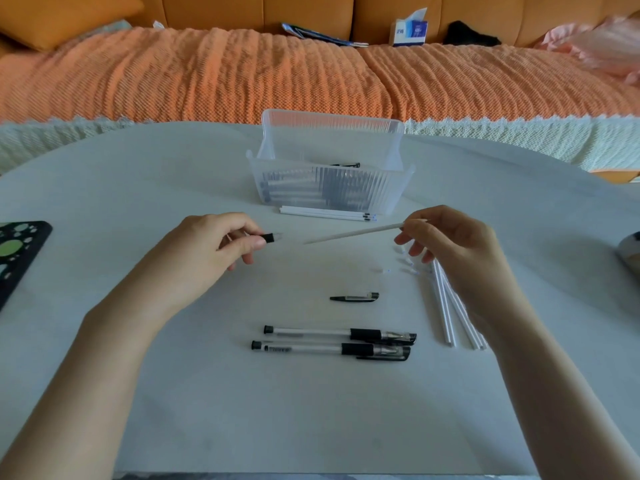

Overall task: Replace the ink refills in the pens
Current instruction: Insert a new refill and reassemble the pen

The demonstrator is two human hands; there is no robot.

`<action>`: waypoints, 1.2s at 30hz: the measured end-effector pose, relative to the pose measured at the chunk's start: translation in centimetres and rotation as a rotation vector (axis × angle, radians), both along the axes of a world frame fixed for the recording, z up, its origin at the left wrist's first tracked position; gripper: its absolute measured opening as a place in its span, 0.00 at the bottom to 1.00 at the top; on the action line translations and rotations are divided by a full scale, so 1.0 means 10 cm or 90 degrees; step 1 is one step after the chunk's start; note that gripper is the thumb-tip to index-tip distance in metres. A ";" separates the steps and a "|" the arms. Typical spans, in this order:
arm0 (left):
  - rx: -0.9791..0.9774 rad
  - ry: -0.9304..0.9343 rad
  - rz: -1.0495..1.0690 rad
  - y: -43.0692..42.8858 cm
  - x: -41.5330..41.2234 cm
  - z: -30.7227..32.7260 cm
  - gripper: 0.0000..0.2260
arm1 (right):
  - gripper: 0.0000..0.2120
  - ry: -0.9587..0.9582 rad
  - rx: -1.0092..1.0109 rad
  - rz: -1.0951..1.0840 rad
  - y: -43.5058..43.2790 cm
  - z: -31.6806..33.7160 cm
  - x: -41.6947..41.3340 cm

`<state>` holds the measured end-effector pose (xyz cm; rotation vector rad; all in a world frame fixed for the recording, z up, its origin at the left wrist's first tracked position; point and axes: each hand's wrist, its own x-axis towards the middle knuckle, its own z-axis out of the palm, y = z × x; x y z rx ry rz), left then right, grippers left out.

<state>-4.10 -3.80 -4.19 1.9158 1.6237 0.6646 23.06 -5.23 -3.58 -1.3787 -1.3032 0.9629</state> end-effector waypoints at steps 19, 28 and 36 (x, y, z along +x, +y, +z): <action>0.072 -0.005 -0.015 -0.10 0.38 0.09 0.05 | 0.03 -0.093 -0.019 0.118 -0.05 -0.04 -0.07; 0.077 0.024 0.045 -0.08 0.23 0.09 0.05 | 0.02 -0.436 0.057 0.122 -0.06 -0.27 -0.17; 0.078 0.015 0.024 -0.11 0.35 0.05 0.05 | 0.07 -0.463 0.061 0.149 -0.06 -0.27 -0.20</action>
